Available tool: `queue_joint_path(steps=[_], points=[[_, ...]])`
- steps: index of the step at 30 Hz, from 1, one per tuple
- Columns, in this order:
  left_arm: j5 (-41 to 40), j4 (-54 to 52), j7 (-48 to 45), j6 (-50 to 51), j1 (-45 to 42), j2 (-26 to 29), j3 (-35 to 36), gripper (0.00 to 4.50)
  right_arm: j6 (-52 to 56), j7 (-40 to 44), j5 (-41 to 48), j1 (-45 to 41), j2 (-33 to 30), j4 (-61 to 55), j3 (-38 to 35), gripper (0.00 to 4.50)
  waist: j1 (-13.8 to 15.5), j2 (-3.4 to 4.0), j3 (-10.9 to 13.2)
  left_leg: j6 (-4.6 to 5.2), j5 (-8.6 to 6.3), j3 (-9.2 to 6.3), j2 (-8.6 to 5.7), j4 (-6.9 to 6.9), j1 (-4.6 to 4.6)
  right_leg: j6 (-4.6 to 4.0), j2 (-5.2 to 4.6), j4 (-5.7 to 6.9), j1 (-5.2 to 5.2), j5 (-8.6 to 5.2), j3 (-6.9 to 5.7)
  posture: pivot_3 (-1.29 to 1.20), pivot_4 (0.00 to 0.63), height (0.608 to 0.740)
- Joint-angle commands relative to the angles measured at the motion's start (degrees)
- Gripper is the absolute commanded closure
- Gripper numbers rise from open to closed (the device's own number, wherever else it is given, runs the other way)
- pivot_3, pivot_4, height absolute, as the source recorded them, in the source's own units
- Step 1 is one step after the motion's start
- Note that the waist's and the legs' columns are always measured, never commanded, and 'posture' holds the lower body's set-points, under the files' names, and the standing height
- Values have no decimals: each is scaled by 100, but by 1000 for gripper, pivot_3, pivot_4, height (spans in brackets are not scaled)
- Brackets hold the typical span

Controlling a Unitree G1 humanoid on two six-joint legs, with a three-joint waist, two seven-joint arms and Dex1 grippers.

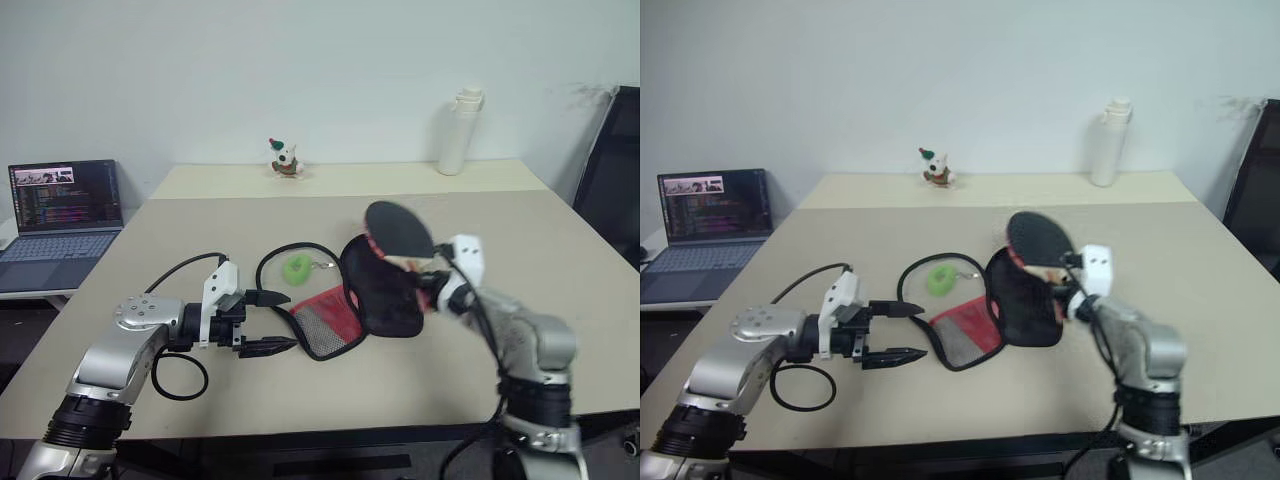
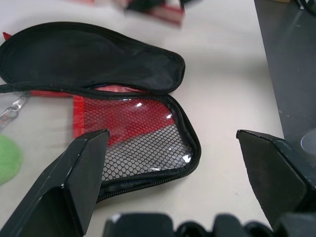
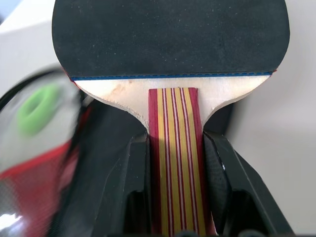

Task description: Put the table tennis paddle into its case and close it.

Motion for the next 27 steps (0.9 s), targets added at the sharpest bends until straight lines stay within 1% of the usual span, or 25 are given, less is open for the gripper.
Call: queue_joint_path(steps=[1, 6, 12, 17, 24, 27], points=[[-108, -208, -15, -7, -43, 47, 123, 0, -151, -328, -61, -52, 277, -423, 117, 3439, 4, 0, 0, 0, 0, 1, -2, 0, 0, 0, -3, -1, 0, 0, 0, 0, 150, 740], [-125, -219, 20, -3, -67, 26, 152, 0, -468, -423, -190, -66, 370, 0, 264, 3439, 10, -1, -1, 0, 0, 1, -3, 0, -1, 1, -4, -6, 2, 0, -2, 0, 150, 740], [-284, -262, 221, 58, -149, -77, 323, 0, -785, -343, -367, -37, 221, 495, 387, 3439, -5, -1, 0, 0, 0, 0, 0, -1, 1, 0, 1, -3, 1, 0, -2, 0, 150, 740], [-398, -264, 352, 128, -211, -119, 440, 0, -814, -292, -424, 46, 246, 594, 512, 3439, -7, -1, 0, 0, 0, 0, 2, -3, 0, 0, 3, -4, 0, 0, -2, 0, 150, 740], [-387, -249, 388, 95, -189, -78, 426, 0, -749, -287, -443, 172, 290, 532, 741, 3439, -11, -2, -1, 0, 0, 0, 2, -2, 1, 0, 4, -4, 0, 0, 0, 0, 150, 740], [-384, -266, 394, 97, -170, -72, 422, 0, -742, -360, -466, 199, 326, 577, 733, 3439, -11, -2, -1, 0, 0, 0, 3, -2, 1, 0, 4, -4, 0, 0, -1, 0, 150, 740]])
